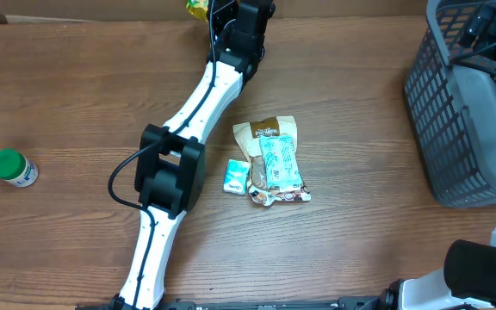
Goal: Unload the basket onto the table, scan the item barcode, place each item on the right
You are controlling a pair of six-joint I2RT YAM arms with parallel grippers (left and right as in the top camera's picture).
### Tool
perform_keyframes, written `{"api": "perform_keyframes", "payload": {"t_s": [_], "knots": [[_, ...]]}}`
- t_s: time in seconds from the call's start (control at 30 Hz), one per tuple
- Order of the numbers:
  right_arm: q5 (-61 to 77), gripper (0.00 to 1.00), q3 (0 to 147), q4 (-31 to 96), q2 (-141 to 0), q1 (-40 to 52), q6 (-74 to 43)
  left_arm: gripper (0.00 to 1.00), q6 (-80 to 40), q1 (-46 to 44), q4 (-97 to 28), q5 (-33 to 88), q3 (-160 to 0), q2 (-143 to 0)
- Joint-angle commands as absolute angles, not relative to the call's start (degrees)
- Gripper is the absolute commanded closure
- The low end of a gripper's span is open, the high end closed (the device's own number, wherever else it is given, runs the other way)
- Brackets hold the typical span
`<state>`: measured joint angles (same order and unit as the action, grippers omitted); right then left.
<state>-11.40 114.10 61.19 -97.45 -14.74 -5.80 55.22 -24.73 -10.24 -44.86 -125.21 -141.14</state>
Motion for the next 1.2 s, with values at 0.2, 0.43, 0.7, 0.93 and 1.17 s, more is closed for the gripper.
{"api": "perform_keyframes", "payload": {"t_s": [0.2,0.43,0.7,0.93,1.17], "knots": [[-11.97,0.00,115.13,60.97,-96.90,-14.76,-6.02,0.96,51.20,-26.72,-9.58,-46.48,-126.06,-142.19],[-11.97,0.00,115.13,60.97,-96.90,-14.76,-6.02,0.95,50.65,-27.05,-10.28,-46.41,-125.73,-142.21],[-11.97,0.00,115.13,60.95,-96.90,-14.76,-6.02,0.95,46.70,-27.09,-12.75,-45.34,-125.62,-142.21],[-11.97,0.00,115.13,60.95,-96.90,-14.76,-6.02,0.94,46.65,-27.55,-13.04,-45.04,-125.05,-142.21],[-11.97,0.00,115.13,60.97,-96.90,-14.76,-6.02,0.93,46.68,-27.57,-12.58,-44.29,-122.83,-142.21]]}}
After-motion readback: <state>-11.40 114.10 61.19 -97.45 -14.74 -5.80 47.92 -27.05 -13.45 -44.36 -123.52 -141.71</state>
